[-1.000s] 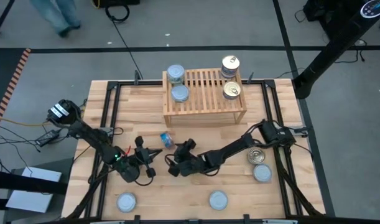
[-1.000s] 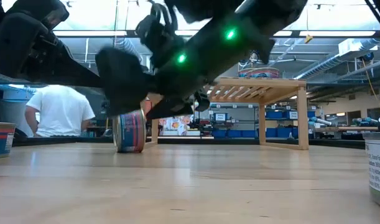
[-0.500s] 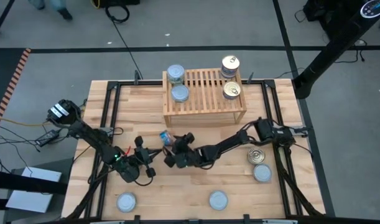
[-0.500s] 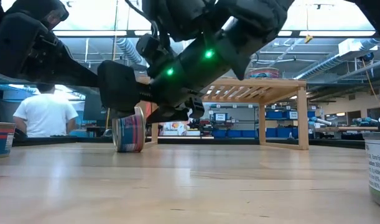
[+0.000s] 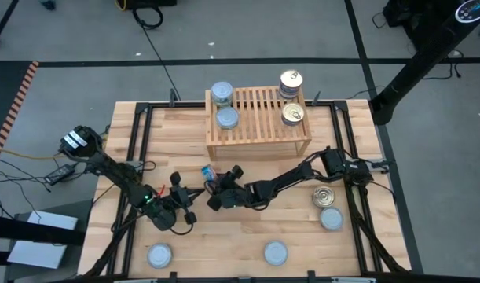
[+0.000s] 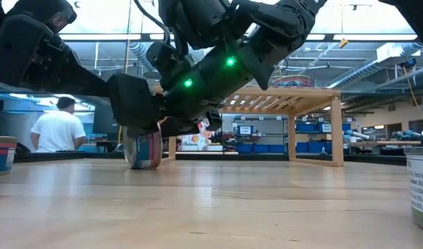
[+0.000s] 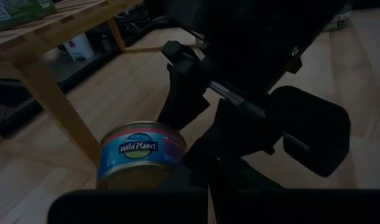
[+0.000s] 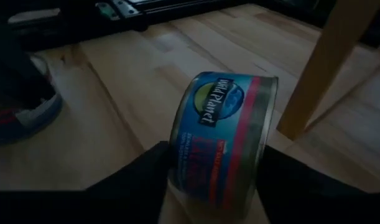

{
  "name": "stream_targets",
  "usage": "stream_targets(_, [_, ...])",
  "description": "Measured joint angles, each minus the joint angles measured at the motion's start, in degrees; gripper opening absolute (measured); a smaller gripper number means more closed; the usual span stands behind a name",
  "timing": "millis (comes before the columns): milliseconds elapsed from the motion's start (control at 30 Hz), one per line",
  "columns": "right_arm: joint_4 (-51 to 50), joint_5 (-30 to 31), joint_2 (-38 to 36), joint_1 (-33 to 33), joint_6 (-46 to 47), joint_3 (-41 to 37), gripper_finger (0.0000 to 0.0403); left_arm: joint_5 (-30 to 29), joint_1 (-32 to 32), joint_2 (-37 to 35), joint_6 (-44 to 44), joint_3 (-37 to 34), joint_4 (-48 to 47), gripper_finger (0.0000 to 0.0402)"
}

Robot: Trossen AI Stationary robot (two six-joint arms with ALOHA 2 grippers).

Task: Stack canned seafood by type on shelf
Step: Stack the blue tuna can on top of the other blue tuna can on the shelf

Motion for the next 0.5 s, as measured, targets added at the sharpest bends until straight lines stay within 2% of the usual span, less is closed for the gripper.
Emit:
stream_targets(133, [0.09,-0.25,0.00,0.00,-3.05,0.00,0.0168,0.08,-0.01,0.00,-0.01,0.00,0.00,0.0003])
stream_targets(233, [0.07,-0.46,0.00,0.00,-3.47,0.00,0.0168,0.09,-0.02,0.00,-0.02,0.00,0.00,0.0003])
stream_targets(500, [-0.97,-2.66,-1.04,0.40,-6.31,-0.11,0.0129,0.41,-0.02,0.00,-0.04,0.00,0.00,0.0003])
